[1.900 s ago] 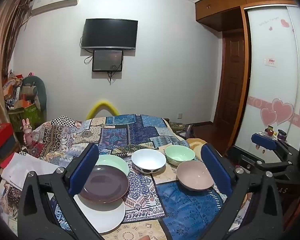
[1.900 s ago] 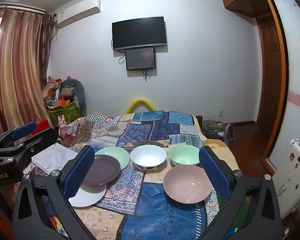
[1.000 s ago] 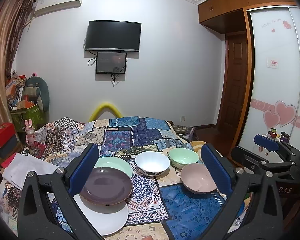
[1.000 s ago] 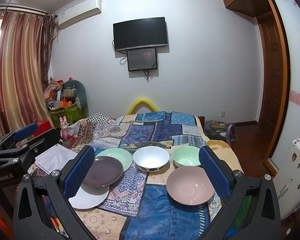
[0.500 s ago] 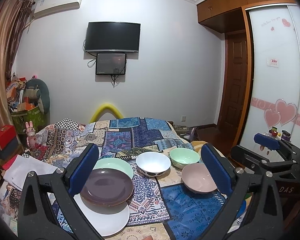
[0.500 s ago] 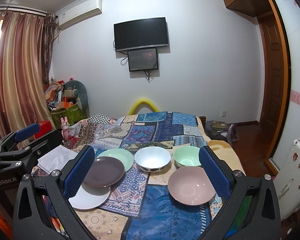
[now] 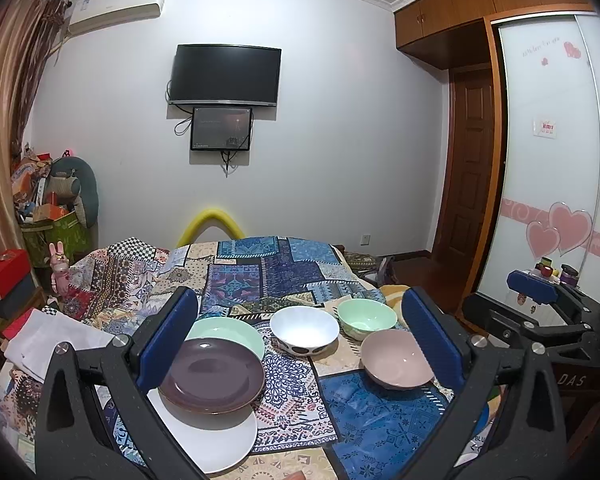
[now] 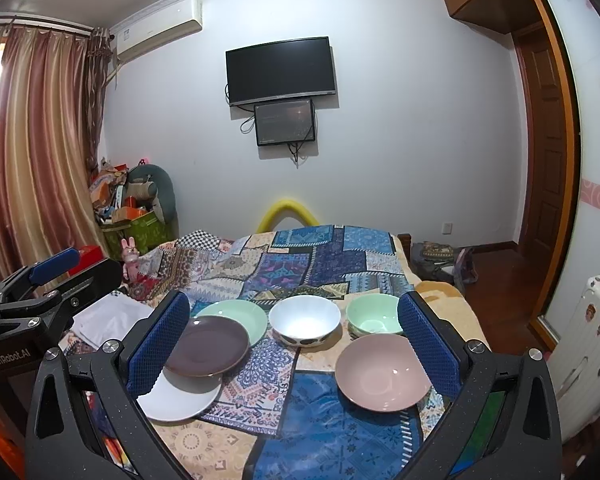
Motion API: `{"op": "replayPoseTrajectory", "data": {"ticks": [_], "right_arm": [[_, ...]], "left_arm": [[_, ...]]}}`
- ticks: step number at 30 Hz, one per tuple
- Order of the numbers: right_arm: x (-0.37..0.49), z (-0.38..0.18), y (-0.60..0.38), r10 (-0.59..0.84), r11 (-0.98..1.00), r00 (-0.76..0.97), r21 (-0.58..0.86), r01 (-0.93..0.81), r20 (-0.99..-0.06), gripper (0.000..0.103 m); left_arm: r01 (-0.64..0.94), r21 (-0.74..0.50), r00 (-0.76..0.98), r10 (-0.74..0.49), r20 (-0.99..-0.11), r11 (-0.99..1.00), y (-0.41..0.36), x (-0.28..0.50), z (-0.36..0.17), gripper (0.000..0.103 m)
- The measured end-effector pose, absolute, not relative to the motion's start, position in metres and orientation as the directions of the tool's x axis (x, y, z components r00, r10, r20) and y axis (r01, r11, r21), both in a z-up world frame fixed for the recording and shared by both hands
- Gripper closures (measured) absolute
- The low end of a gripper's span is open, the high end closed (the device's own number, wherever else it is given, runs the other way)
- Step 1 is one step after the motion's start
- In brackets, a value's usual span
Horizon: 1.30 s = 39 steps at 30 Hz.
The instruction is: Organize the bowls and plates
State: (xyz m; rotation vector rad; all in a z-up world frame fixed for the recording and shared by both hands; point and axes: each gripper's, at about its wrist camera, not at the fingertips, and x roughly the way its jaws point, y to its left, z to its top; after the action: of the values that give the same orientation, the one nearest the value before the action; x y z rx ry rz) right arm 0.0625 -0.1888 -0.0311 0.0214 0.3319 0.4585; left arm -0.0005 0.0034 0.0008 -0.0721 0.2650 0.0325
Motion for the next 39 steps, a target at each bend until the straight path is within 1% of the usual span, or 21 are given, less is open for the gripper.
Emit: {"op": "replayPoseTrajectory", "data": {"ticks": [31, 39], "right_arm": [[0.0597, -0.0293, -0.1898, 0.444, 0.895, 0.845, 0.092, -0.437, -0.297, 0.0], [0.0614, -0.0332, -0.1863, 0.451, 0.891, 0.838, 0.092, -0.445, -0.307, 0.0]], "left_arm": [[-0.044, -0.071, 0.962, 0.024, -0.271, 0.997, 0.0044, 0.0018, 0.0005, 0.0], [-0.048, -0.071, 0.961, 0.027, -0.274, 0.996, 0.0057, 0.0023, -0.0013, 0.0]]}}
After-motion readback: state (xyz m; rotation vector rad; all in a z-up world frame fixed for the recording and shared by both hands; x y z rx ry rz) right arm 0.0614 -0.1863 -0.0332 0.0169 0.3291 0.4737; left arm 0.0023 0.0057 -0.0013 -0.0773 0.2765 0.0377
